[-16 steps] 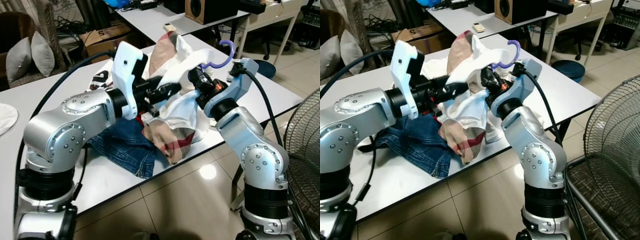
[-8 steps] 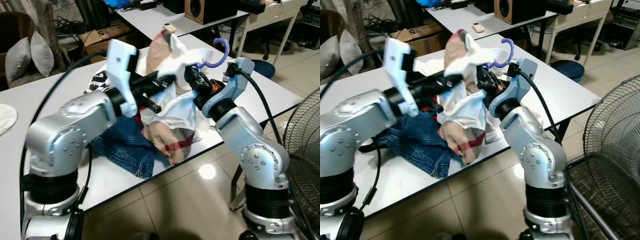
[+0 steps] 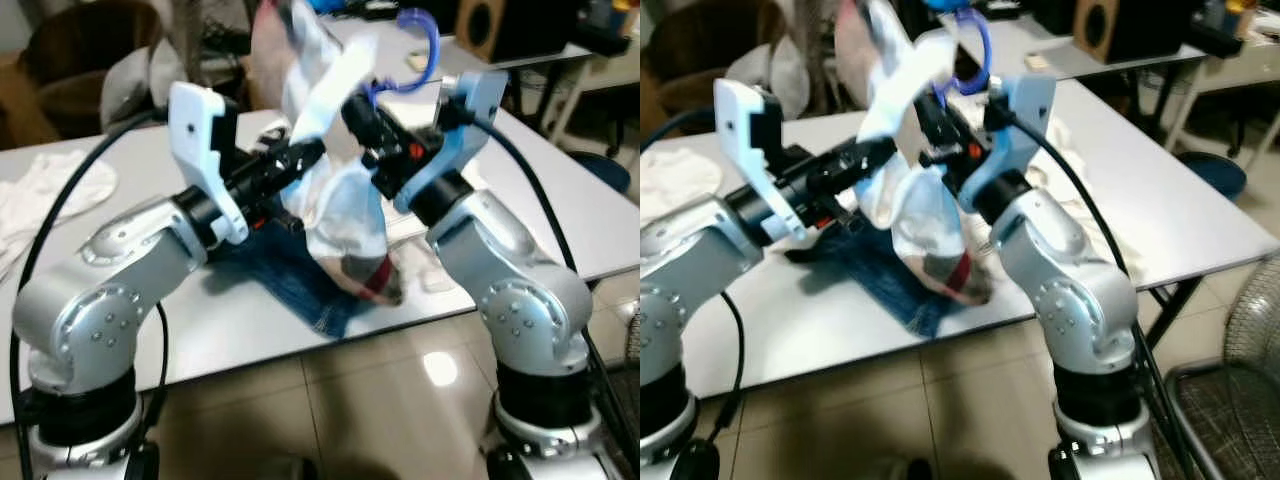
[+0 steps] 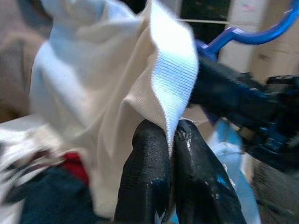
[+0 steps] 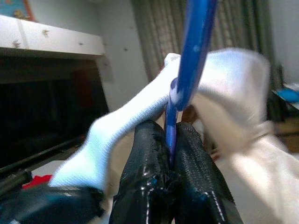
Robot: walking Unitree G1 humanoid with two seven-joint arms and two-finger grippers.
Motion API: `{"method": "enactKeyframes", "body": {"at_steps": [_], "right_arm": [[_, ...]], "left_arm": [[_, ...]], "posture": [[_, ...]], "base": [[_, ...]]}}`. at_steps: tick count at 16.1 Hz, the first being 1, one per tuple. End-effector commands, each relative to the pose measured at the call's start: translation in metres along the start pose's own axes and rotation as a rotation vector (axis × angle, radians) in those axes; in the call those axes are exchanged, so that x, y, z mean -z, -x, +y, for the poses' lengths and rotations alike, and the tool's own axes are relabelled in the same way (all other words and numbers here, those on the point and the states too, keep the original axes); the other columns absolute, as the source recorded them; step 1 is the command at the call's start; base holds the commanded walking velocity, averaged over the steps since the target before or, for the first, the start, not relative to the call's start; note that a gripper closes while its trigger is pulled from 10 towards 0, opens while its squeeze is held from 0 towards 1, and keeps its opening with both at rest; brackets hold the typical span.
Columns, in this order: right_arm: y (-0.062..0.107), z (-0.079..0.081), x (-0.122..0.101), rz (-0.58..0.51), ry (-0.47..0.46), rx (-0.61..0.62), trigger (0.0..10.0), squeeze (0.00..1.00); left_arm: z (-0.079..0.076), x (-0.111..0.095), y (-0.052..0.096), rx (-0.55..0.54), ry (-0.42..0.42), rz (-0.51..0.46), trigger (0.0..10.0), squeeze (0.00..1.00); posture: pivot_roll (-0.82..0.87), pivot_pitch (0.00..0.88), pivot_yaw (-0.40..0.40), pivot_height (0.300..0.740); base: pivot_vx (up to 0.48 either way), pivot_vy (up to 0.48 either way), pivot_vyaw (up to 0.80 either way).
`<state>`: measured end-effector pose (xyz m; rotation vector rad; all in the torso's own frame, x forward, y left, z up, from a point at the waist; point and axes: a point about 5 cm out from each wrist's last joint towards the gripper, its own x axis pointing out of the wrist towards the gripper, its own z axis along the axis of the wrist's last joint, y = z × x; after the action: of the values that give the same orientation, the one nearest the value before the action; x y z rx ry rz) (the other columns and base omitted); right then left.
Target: Hang hanger
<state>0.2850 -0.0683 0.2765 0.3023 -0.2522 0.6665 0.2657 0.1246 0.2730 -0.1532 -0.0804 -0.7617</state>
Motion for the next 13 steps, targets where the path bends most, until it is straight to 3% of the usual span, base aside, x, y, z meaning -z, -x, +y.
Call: {"method": "enactKeyframes", "body": {"at_steps": [1,4,6,8,9,10,11,13], "right_arm": [[-0.004,0.011,-0.009,-0.041,0.025,-0.062,10.0,0.00],[-0.005,0.023,-0.016,-0.089,-0.003,-0.140,10.0,0.00],[-0.010,0.021,-0.029,-0.160,-0.020,-0.146,10.0,0.00],[-0.013,0.025,-0.049,-0.265,0.001,-0.186,10.0,0.00],[-0.011,0.035,-0.067,-0.363,-0.045,-0.250,10.0,0.00],[-0.009,0.042,-0.073,-0.388,-0.054,-0.296,10.0,0.00],[-0.009,0.042,-0.067,-0.349,-0.036,-0.317,10.0,0.00],[-0.010,0.033,-0.038,-0.208,0.035,-0.242,10.0,0.00]], "left_arm": [[-0.001,-0.006,0.001,-0.003,-0.001,-0.035,0.0,0.00],[-0.004,-0.010,-0.001,0.002,-0.003,-0.063,0.0,0.00],[-0.004,-0.015,-0.002,-0.003,-0.009,-0.097,0.0,0.00],[-0.006,-0.027,-0.004,0.018,-0.018,-0.177,0.0,0.00],[-0.010,-0.038,-0.004,0.045,-0.015,-0.238,0.0,0.00],[-0.012,-0.044,-0.004,0.061,-0.008,-0.280,0.0,0.00],[-0.012,-0.044,-0.004,0.065,-0.001,-0.283,0.0,0.00],[-0.008,-0.029,-0.005,0.030,-0.021,-0.190,0.0,0.00]], "posture": [[-0.07,0.000,0.106,0.740],[-0.07,0.000,0.106,0.740],[-0.07,0.000,0.105,0.740],[-0.07,0.000,0.102,0.740],[-0.07,0.000,0.100,0.740],[-0.07,0.000,0.100,0.740],[-0.07,0.000,0.102,0.740],[-0.06,0.000,0.102,0.740]], "base": [[0.000,0.000,0.77],[0.000,0.000,0.77],[0.000,0.000,0.77],[0.000,0.000,0.77],[0.000,0.000,0.77],[0.000,0.000,0.76],[0.000,0.000,0.76],[0.000,0.000,0.73]]}}
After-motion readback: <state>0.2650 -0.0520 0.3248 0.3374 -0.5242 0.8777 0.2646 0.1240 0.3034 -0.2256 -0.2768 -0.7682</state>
